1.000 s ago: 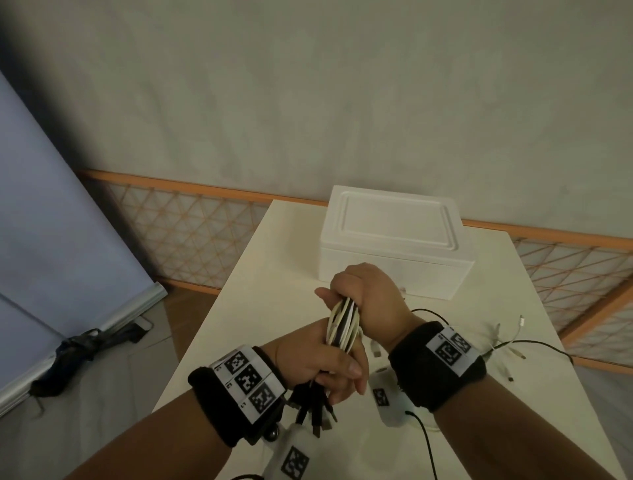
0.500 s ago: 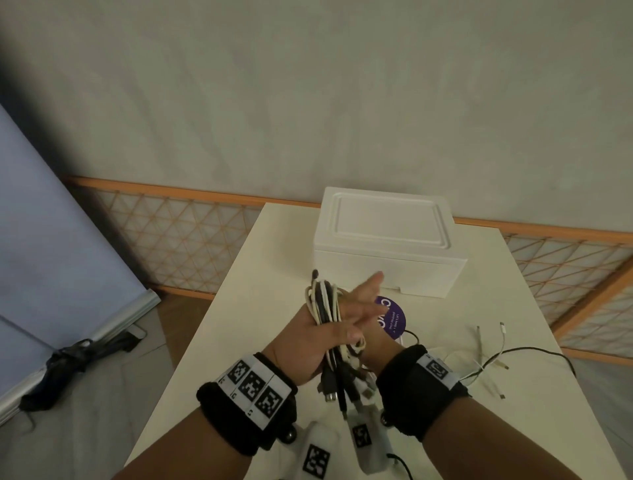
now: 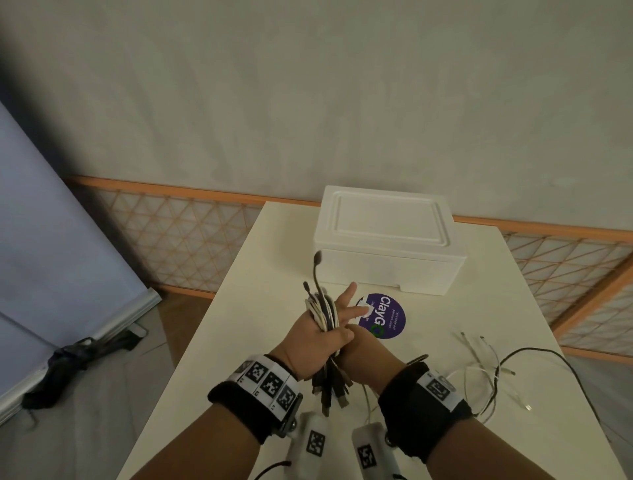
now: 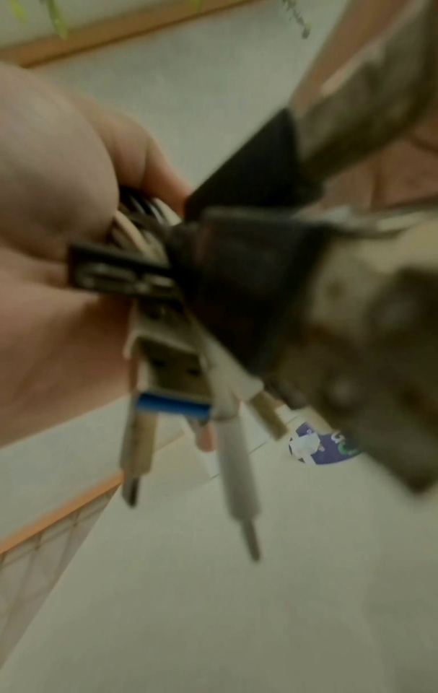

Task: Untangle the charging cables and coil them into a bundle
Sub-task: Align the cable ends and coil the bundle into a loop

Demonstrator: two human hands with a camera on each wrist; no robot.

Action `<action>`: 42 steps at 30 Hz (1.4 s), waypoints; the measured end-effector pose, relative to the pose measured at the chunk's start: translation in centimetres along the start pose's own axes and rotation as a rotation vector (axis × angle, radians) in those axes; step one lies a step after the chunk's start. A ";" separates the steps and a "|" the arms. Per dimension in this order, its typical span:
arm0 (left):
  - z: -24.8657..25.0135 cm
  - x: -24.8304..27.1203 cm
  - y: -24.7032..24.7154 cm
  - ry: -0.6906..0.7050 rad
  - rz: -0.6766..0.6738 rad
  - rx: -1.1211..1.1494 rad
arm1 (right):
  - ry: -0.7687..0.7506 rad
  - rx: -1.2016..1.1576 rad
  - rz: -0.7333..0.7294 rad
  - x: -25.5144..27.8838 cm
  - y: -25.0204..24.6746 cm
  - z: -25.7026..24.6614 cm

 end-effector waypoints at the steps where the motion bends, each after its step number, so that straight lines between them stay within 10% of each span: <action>1: -0.2 0.0 0.1 -0.019 0.010 -0.026 | -0.027 -0.040 0.030 0.3 0.0 0.1; 7: -0.7 -0.4 0.5 -0.065 0.069 -0.134 | -0.261 0.576 0.095 -0.3 0.2 -0.4; 13: -0.9 -0.5 0.7 -0.087 0.060 -0.227 | -0.139 0.720 -0.100 0.2 0.0 -1.4; 28: 0.0 0.0 0.9 -0.148 0.095 -0.502 | 0.062 0.704 -0.049 0.8 0.6 0.3; 35: -0.8 -1.0 -1.0 -0.164 0.021 -1.061 | 0.023 0.673 -0.022 1.4 0.3 -0.6; 42: -1.5 -1.1 -2.7 -0.251 0.127 -1.078 | -0.052 0.740 0.022 1.8 -0.3 -1.4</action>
Point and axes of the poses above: each hand's wrist, its own x-axis away from the middle knuckle, its own y-axis out of the palm, z = x × y, the point moved 1 cm from there along -x, towards the middle knuckle, and after that the axes turned 9 degrees about -x, right-handed, at the moved point
